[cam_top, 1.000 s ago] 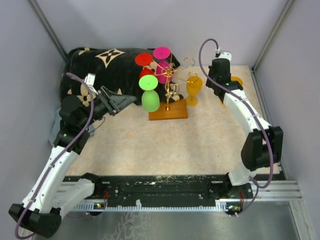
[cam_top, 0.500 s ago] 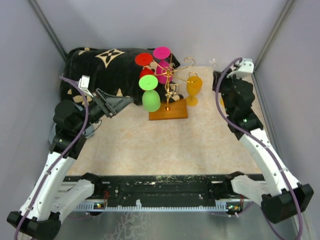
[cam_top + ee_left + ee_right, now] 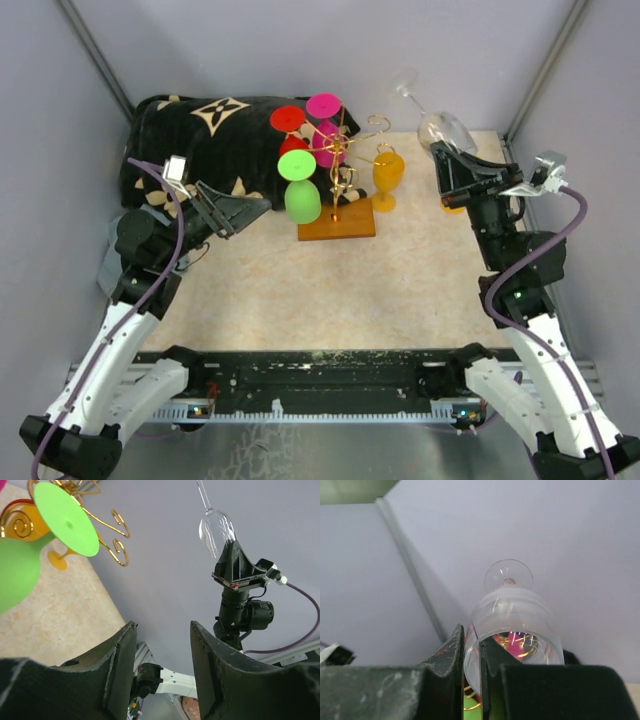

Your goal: Place the wine glass upside down on the wine glass rack

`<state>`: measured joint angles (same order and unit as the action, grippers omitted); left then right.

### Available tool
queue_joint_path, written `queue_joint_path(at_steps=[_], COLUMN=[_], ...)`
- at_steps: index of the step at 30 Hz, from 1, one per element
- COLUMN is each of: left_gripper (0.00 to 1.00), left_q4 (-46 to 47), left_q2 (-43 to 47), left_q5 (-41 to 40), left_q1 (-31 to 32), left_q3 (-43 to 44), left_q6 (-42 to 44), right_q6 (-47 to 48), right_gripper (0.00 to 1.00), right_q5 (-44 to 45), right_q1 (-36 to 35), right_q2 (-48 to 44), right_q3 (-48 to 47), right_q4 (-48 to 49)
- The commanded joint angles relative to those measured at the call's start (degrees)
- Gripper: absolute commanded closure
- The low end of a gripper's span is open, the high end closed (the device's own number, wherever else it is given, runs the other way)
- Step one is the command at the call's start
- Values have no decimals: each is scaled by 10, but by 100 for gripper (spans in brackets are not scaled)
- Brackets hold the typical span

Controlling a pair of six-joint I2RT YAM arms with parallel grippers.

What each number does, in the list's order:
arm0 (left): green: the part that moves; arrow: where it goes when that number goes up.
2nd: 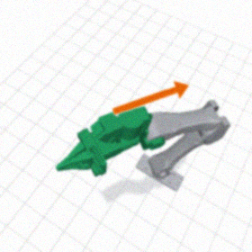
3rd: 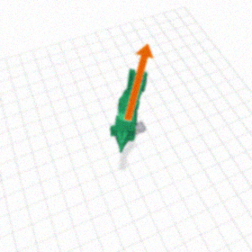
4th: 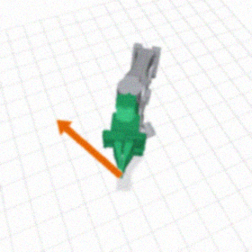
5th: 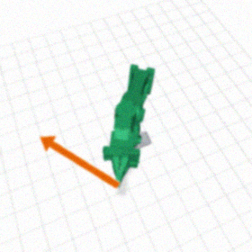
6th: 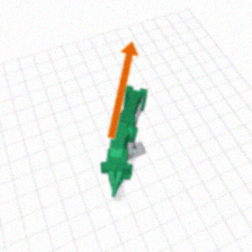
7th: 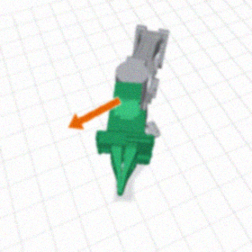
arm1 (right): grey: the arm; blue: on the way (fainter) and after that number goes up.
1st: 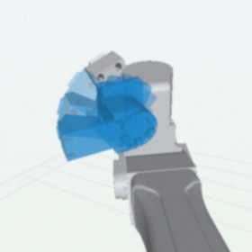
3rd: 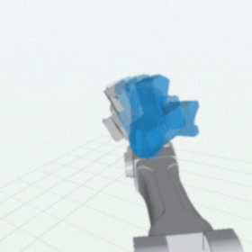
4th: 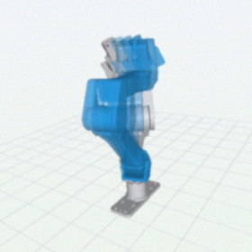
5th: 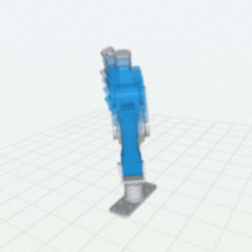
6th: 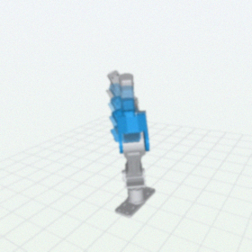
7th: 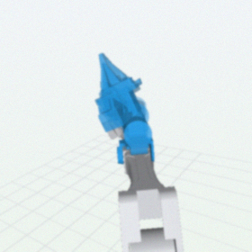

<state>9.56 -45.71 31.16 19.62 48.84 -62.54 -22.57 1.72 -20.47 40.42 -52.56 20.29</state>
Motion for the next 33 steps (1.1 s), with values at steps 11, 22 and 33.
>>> queue_joint_path(at_steps=[11, 22, 33], left_gripper=[44, 42, 42], left_q4=[356, 725, 898], left_q2=[-20, -112, -196], left_q5=[75, 10, -22], left_q1=[1, 0, 6], left_q3=[-62, -140, -109], left_q6=[-187, -401, -489], right_q6=[-364, -635, -667], right_gripper=[100, 100, 100], right_q5=[-404, -450, -439], right_q1=[-2, -2, -12], right_q2=[145, 264, 291], right_q3=[-50, -62, -24], right_q4=[398, 717, 787])
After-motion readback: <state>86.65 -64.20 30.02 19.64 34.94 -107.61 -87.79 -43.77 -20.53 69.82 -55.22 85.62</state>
